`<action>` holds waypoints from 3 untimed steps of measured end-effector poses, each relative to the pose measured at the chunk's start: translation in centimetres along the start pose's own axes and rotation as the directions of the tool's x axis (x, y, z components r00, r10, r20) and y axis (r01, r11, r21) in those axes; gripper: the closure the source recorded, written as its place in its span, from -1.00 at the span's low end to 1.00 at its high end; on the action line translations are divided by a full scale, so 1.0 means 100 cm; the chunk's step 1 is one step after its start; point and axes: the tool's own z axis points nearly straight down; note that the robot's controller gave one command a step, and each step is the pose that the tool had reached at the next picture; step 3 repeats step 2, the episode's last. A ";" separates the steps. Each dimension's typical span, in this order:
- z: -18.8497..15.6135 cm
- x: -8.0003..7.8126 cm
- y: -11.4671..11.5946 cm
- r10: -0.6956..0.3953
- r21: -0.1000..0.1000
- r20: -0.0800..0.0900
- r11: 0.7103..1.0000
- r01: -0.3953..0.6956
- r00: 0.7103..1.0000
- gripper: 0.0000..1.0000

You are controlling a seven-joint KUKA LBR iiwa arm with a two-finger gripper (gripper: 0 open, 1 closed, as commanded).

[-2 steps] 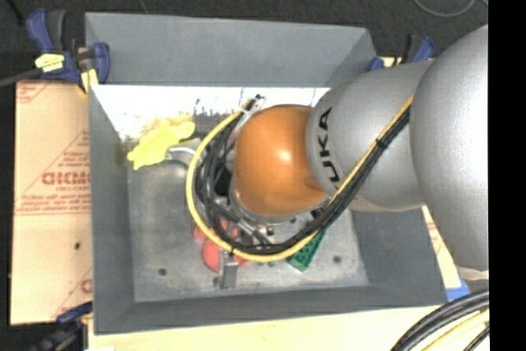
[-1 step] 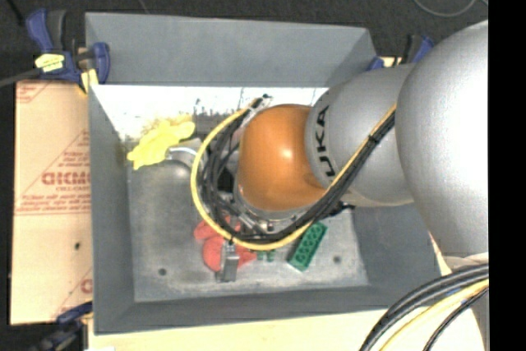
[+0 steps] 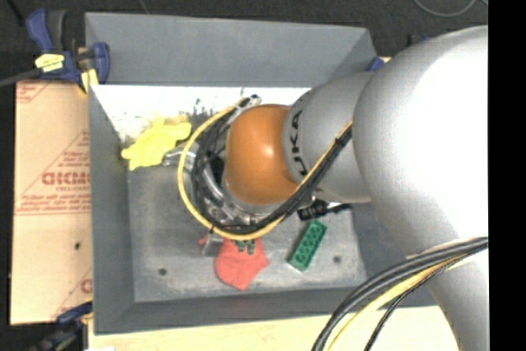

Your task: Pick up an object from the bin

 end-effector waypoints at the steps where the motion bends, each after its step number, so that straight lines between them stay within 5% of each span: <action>1: 0.000 0.000 0.000 0.001 0.000 0.000 1.000 -0.001 1.000 1.00; 2: -0.133 -0.015 0.007 -0.014 -0.002 0.004 1.000 0.014 1.000 1.00; 3: -0.133 -0.015 0.007 -0.014 -0.002 0.004 1.000 0.014 1.000 1.00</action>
Offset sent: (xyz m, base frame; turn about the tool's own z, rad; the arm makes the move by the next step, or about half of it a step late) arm 0.0136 0.0048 0.1313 -0.0179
